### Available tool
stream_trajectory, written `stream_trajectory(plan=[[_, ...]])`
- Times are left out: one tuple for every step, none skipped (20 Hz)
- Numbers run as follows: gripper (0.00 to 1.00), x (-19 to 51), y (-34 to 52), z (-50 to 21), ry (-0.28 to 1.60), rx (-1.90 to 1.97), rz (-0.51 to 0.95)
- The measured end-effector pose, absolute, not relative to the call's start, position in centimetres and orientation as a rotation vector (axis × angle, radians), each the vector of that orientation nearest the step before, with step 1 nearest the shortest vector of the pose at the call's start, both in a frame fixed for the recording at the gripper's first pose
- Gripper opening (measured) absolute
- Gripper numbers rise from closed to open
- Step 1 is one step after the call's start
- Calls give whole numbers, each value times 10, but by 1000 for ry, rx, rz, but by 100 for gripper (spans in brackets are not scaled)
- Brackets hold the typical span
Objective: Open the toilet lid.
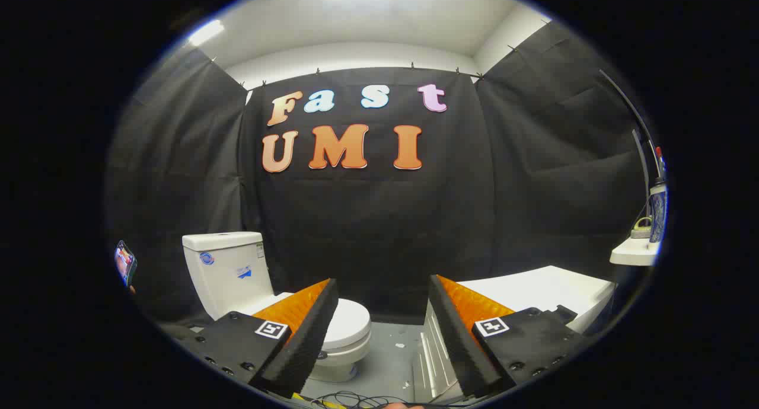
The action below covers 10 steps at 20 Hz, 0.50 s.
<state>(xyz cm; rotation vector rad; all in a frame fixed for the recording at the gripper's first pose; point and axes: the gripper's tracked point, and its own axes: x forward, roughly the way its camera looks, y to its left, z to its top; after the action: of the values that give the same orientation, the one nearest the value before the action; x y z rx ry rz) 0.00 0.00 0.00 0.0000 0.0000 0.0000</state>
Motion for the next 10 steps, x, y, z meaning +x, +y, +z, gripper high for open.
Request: stream_trajectory(plan=[[99, 0, -1, -1, 2, 3, -3], [99, -1, -4, 0, 2, 4, -5], [99, -1, -5, 0, 2, 6, -8], [99, 0, -7, 0, 4, 7, -12], [99, 1, -7, -1, 7, 8, -13], [99, 1, -7, -2, 8, 9, -13], [99, 2, -7, -1, 8, 9, -14], [99, 2, -6, 1, 7, 8, -12], [99, 1, -6, 1, 5, 7, -12], [99, 1, -6, 2, 4, 6, -10]])
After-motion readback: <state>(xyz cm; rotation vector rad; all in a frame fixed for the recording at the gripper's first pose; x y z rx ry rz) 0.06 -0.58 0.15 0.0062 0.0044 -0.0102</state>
